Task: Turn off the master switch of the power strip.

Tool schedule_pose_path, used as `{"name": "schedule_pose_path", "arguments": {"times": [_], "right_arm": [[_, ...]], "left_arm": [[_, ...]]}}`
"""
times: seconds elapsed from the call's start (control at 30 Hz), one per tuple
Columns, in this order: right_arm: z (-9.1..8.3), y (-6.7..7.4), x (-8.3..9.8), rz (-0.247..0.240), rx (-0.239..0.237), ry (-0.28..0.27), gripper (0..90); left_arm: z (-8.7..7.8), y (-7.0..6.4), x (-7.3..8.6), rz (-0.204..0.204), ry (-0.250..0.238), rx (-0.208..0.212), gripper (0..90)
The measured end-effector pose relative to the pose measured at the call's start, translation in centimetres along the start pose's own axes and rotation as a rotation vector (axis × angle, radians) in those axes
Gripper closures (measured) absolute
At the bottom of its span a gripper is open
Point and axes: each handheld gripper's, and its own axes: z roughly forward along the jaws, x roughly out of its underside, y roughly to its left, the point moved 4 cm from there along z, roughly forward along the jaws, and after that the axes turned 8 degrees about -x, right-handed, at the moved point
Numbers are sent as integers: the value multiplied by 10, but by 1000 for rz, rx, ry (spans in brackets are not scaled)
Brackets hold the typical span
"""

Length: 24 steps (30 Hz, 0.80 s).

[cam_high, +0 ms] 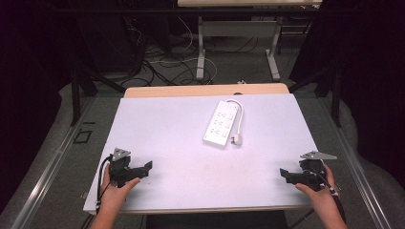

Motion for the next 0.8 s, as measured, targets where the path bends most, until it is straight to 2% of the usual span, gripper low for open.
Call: {"name": "schedule_pose_path", "arguments": {"times": [0.03, 0.17, 0.77, 0.8], "right_arm": [[1, 0, 1, 7, 11, -2, 126], [3, 0, 4, -1, 6, 17, 126], [6, 1, 10, -4, 5, 15, 134], [6, 1, 10, -3, 5, 15, 134]], "left_arm": [[0, 0, 0, 0, 0, 0, 60], [0, 0, 0, 1, 1, 0, 60], [-1, 1, 0, 8, 11, 1, 61], [0, 1, 0, 6, 1, -2, 61]]}}
